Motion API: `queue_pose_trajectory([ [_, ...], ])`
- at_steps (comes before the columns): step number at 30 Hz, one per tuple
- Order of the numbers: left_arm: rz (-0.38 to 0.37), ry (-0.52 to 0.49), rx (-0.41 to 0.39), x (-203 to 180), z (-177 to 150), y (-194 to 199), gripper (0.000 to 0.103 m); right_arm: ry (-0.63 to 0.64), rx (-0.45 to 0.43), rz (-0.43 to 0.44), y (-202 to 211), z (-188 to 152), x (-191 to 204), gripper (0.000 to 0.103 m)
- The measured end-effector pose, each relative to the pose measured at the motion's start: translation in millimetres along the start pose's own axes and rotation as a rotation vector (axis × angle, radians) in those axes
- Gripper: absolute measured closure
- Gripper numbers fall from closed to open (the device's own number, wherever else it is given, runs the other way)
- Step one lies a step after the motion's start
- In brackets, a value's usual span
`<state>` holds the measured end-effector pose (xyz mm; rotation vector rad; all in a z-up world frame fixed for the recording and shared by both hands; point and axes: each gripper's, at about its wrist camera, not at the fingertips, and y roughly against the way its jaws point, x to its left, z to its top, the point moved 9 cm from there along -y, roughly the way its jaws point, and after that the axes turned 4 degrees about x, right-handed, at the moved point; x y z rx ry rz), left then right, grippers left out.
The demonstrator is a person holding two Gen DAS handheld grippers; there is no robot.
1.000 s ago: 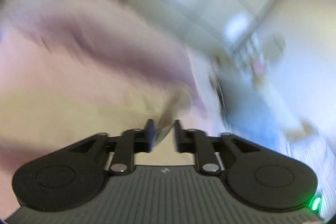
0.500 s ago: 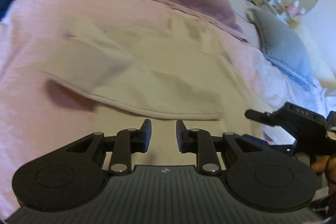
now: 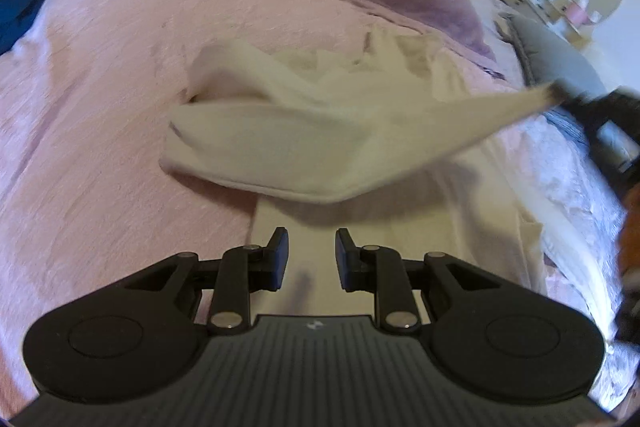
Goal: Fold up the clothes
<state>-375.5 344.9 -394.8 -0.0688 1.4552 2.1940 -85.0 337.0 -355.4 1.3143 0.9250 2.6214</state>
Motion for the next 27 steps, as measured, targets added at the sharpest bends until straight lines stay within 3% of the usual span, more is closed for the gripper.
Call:
queue_pose_trajectory([
  [2, -0.007, -0.041, -0.005, -8.1, 4.4, -6.9, 0.084, 0.068, -0.108, 0.027, 23.5, 29.1, 11.0, 0.100],
  [6, 0.010, -0.113, -0.025, -20.3, 12.7, -29.1, 0.084, -0.021, -0.063, -0.189, 27.7, 39.0, -57.3, 0.100],
  [9, 0.037, -0.121, -0.021, -19.2, 17.9, -46.8, 0.084, -0.049, -0.132, -0.233, 40.5, 55.2, -76.3, 0.100],
  [13, 0.110, -0.163, -0.026, -16.2, 23.3, -56.6, 0.083, -0.009, -0.222, -0.142, 50.7, 88.4, -56.7, 0.100],
  [15, 0.143, -0.174, -0.037, -14.4, 26.0, -54.1, 0.083, 0.063, -0.251, -0.146, 53.5, 98.8, -49.5, 0.100],
  [21, 0.267, -0.266, -0.067, -3.9, 29.6, -43.0, 0.082, -0.023, -0.153, -0.252, 32.9, 86.2, -94.7, 0.100],
  [25, 0.306, -0.421, -0.061, -8.3, 28.9, -56.8, 0.082, -0.062, -0.124, -0.234, 37.5, 72.6, -102.7, 0.100],
  [26, 0.309, -0.470, -0.058, -11.1, 28.1, -61.8, 0.084, -0.067, -0.120, -0.222, 37.4, 71.8, -101.7, 0.100],
  [27, 0.310, -0.498, -0.070, -12.2, 29.1, -62.2, 0.095, -0.068, -0.121, -0.207, 41.0, 71.5, -100.0, 0.100],
])
